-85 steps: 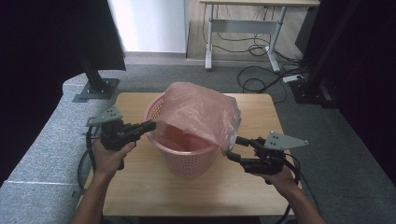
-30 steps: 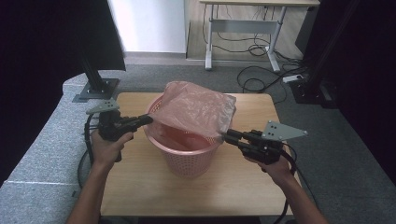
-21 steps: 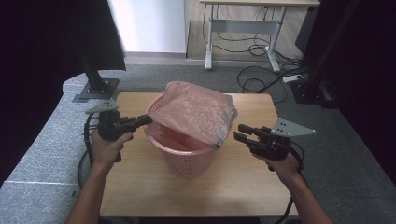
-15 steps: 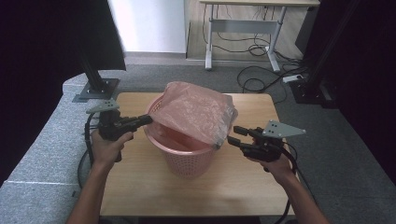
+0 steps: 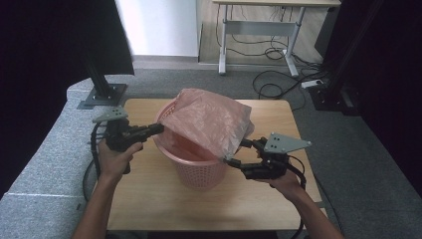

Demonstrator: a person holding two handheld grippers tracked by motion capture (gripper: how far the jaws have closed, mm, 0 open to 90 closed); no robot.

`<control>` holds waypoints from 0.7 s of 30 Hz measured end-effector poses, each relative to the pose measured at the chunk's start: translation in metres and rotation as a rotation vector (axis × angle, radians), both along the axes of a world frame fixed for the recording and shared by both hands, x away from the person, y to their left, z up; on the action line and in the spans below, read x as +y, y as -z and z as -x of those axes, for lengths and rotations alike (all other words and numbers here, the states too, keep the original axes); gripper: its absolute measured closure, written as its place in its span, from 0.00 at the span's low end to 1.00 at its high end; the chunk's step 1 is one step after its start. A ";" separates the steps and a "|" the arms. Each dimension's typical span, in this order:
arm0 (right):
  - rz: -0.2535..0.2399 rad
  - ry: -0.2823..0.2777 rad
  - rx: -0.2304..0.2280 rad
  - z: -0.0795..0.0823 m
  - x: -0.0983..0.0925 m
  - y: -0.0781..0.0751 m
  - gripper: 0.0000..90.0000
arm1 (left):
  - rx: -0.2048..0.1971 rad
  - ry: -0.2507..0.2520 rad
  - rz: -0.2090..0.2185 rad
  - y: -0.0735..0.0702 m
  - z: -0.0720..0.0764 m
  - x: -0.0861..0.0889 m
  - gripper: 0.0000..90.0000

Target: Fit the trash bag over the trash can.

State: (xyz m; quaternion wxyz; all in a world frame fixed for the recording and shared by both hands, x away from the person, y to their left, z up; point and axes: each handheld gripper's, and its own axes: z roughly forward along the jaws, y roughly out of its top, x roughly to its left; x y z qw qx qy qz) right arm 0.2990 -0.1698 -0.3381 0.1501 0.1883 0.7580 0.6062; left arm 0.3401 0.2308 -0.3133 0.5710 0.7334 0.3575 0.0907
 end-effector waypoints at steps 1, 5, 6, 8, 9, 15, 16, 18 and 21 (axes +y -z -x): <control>0.001 0.003 0.001 -0.001 0.002 0.000 0.36 | 0.000 0.000 0.000 0.000 0.000 0.000 1.00; 0.002 0.008 -0.023 -0.003 0.006 0.003 0.57 | -0.005 0.007 0.002 -0.002 0.001 -0.002 1.00; 0.002 0.008 -0.023 -0.003 0.006 0.003 0.57 | -0.005 0.007 0.002 -0.002 0.001 -0.002 1.00; -0.002 0.001 -0.041 -0.003 0.007 0.003 0.73 | -0.007 0.011 0.004 -0.002 0.002 -0.002 1.00; -0.001 0.004 -0.049 -0.003 0.007 0.003 0.80 | -0.008 0.012 0.005 -0.003 0.002 -0.003 1.00; 0.003 0.016 -0.052 -0.004 0.003 -0.002 0.99 | -0.008 0.013 0.012 -0.004 0.003 -0.001 1.00; 0.000 0.014 -0.051 -0.004 0.001 -0.003 0.99 | -0.006 0.015 0.015 -0.004 0.003 0.000 1.00; -0.004 0.015 -0.054 -0.003 -0.005 -0.006 1.00 | -0.007 0.012 0.018 -0.003 0.003 0.002 1.00; -0.008 0.018 -0.056 -0.002 -0.010 -0.007 1.00 | -0.004 0.013 0.028 -0.003 0.003 0.004 0.99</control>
